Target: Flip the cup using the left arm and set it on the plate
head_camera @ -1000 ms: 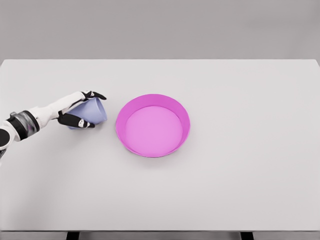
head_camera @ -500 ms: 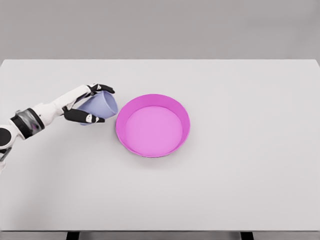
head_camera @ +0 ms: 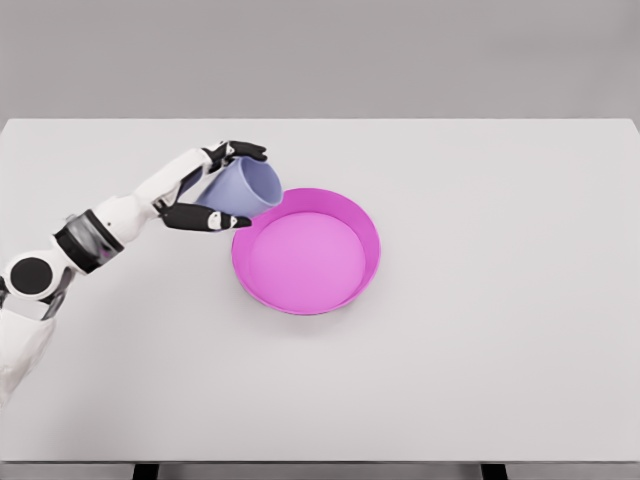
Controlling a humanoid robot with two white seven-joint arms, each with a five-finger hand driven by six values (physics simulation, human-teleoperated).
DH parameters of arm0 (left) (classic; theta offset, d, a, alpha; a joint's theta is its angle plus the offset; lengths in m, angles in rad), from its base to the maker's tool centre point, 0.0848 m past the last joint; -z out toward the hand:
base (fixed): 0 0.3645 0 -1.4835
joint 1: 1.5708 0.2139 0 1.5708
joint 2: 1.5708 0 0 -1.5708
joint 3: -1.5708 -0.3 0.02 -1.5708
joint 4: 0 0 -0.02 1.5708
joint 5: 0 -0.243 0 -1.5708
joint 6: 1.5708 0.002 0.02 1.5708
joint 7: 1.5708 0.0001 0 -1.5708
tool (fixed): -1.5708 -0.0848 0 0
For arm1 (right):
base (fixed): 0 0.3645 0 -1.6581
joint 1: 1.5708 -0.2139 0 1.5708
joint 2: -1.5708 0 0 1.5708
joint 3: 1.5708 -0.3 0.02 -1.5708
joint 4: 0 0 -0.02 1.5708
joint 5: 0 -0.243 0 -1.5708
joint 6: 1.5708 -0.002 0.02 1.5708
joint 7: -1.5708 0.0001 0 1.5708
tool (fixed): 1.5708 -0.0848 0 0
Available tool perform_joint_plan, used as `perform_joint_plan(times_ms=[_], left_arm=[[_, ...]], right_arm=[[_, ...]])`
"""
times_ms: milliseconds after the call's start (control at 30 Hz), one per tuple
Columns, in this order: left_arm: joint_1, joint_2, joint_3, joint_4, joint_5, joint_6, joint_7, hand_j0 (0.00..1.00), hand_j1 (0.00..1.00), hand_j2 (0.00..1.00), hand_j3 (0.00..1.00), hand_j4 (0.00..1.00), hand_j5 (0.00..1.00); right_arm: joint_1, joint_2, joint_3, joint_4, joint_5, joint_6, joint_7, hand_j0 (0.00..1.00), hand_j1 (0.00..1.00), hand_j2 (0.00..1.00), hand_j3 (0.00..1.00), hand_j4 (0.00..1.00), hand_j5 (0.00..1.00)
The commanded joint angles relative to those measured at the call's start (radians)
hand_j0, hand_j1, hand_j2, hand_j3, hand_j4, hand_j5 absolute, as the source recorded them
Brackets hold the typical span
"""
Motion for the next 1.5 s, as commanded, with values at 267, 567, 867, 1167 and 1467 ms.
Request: perform_joint_plan(times_ms=[267, 567, 867, 1167, 1467], left_arm=[[0.025, -0.070, -0.008, -0.031, 0.056, -0.006, 0.000, 0.73, 0.73, 0.73, 0.73, 0.73, 0.73], [0.037, -0.113, -0.057, -0.033, 0.061, 0.000, 0.000, 0.74, 0.74, 0.74, 0.74, 0.74, 0.74], [0.040, -0.133, -0.086, -0.028, 0.062, 0.016, 0.000, 0.75, 0.75, 0.75, 0.75, 0.75, 0.75], [0.069, -0.166, -0.092, -0.019, 0.076, 0.020, 0.000, 0.75, 0.75, 0.75, 0.75, 0.75, 0.75], [0.075, -0.205, -0.108, 0.047, 0.073, 0.019, 0.000, 0.75, 0.75, 0.75, 0.75, 0.75, 0.75]], right_arm=[[0.000, 0.000, 0.000, 0.000, 0.000, 0.000, 0.000, 1.00, 1.00, 1.00, 1.00, 1.00, 1.00], [0.000, 0.000, 0.000, 0.000, 0.000, 0.000, 0.000, 1.00, 1.00, 1.00, 1.00, 1.00, 1.00], [0.000, 0.000, 0.000, 0.000, 0.000, 0.000, 0.000, 1.00, 1.00, 1.00, 1.00, 1.00, 1.00], [0.000, 0.000, 0.000, 0.000, 0.000, 0.000, 0.000, 1.00, 1.00, 1.00, 1.00, 1.00, 1.00], [0.000, 0.000, 0.000, 0.000, 0.000, 0.000, 0.000, 1.00, 1.00, 1.00, 1.00, 1.00, 1.00]])
